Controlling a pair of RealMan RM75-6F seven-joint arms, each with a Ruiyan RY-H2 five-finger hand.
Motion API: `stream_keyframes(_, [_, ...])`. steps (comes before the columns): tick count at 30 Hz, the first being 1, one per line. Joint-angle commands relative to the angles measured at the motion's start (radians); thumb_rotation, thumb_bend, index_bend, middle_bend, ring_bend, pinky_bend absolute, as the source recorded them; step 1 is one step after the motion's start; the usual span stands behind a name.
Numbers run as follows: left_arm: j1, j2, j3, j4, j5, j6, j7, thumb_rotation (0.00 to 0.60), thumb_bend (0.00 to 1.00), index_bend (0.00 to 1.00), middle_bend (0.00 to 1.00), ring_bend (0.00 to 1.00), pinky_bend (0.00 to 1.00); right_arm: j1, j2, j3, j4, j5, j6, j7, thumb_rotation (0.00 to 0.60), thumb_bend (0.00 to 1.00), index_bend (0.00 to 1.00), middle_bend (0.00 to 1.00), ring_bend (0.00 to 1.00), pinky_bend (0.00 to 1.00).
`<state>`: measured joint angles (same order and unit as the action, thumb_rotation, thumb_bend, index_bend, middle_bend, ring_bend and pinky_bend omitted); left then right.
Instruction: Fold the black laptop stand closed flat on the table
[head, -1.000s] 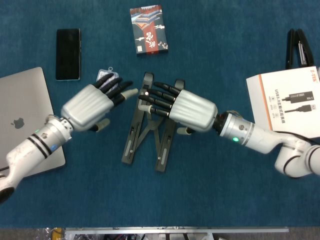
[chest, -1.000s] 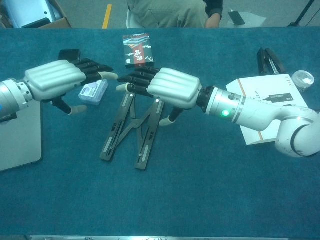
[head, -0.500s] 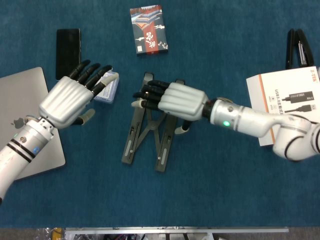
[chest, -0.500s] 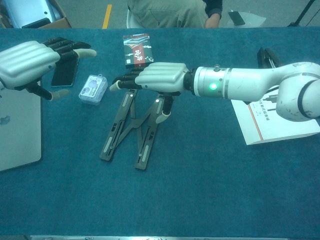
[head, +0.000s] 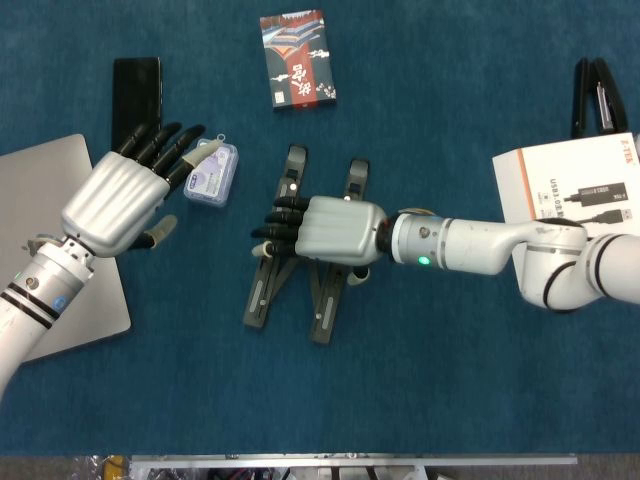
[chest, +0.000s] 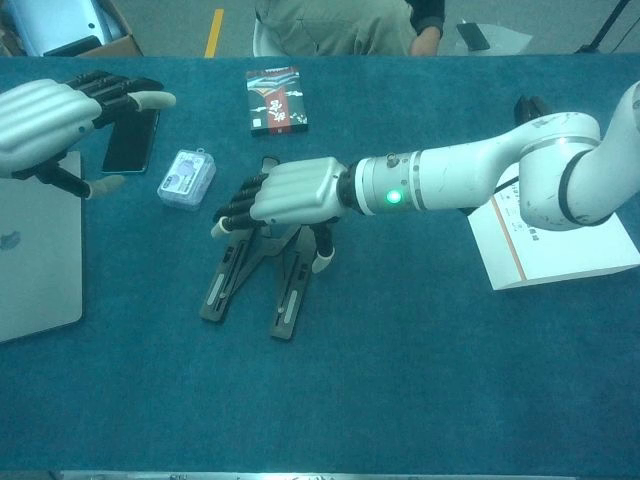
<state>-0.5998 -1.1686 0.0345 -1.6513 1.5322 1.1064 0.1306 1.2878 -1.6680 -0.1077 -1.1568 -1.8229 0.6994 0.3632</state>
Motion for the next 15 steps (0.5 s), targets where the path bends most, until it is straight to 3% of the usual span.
stream_keyframes(1, [0.004,-0.001,-0.001,0.004,0.002,-0.001,-0.009,0.600,0.34,0.00,0.00,0.00,0.00,0.006,-0.022,-0.010,0.022,-0.004,-0.012,-0.022,0.600,0.00,0.00,0.00,0.00,0.00])
stream_keyframes(15, [0.026,0.000,-0.008,0.022,0.014,0.004,-0.042,0.600,0.34,0.00,0.00,0.00,0.00,0.036,-0.077,-0.025,0.094,0.001,-0.030,-0.020,0.600,0.00,0.00,0.00,0.00,0.00])
